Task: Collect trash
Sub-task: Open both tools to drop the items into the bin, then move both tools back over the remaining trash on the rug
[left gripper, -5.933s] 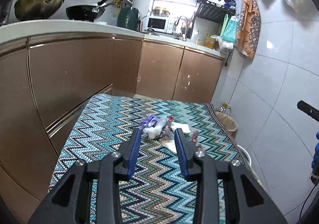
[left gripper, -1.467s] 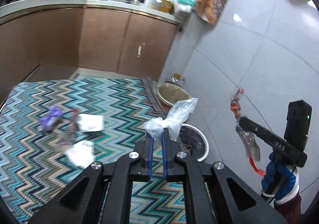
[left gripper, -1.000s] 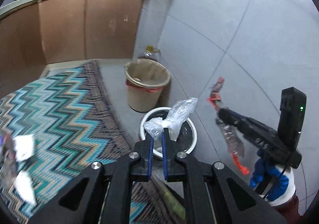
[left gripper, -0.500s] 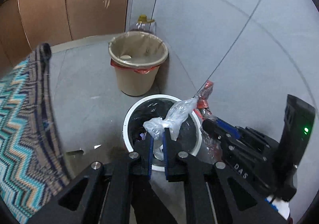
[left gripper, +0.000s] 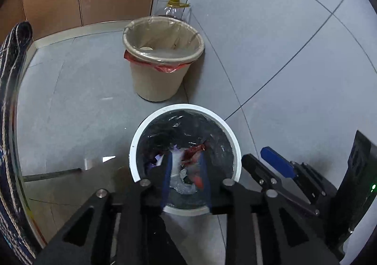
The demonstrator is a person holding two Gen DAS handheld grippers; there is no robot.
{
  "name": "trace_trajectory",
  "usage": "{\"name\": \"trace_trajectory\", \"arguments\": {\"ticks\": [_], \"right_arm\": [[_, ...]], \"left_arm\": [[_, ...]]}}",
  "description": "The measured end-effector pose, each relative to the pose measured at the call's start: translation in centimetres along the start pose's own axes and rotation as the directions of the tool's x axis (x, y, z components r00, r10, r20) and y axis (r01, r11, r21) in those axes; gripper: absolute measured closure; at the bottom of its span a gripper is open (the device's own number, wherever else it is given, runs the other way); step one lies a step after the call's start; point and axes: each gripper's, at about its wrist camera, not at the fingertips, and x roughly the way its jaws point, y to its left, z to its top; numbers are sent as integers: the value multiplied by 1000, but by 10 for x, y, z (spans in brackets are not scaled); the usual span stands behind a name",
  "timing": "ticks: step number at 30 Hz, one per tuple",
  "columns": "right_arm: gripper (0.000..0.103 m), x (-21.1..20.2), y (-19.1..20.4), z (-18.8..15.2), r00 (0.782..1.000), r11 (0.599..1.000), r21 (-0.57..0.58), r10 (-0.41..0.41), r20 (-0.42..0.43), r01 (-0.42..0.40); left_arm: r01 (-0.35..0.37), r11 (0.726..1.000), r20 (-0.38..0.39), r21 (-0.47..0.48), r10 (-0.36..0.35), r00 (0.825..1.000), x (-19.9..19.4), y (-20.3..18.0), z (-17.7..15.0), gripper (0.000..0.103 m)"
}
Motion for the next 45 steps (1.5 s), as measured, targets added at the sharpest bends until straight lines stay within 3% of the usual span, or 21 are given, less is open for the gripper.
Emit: {"name": "trace_trajectory", "arguments": {"ticks": [5,10,12,20,27,32,38,45], "right_arm": [[61,-8,2,-1,1000,1000,-2,-12,15,12],[58,-29,12,1,998,1000,-7,-7,58,8],[54,-42,17,2,997,1000,-10,2,80,-1],[52,-90,46,0,989,999,-43,28,143,-23],[42,-135,76,-3,977,996,-87,52,207,-35],[31,-171,97,-9,963,991,-128,76,258,-44],[16,-211,124,-19,942,984,-170,103,320,-50],[6,-253,155,-37,908,969,-233,174,381,-87]], "left_arm": [[12,1000,30,0,-12,999,-16,-2,-4,72],[9,1000,108,11,-10,994,-52,-7,-9,72],[0,1000,144,14,-2,990,-69,-7,-11,72],[-63,998,267,26,54,962,-138,-2,-31,71],[-139,990,379,19,122,918,-193,2,-58,70],[-189,982,453,-4,170,875,-230,8,-82,61],[-235,971,531,-38,218,819,-274,16,-111,58],[-263,960,593,-96,267,760,-322,34,-151,57]]}}
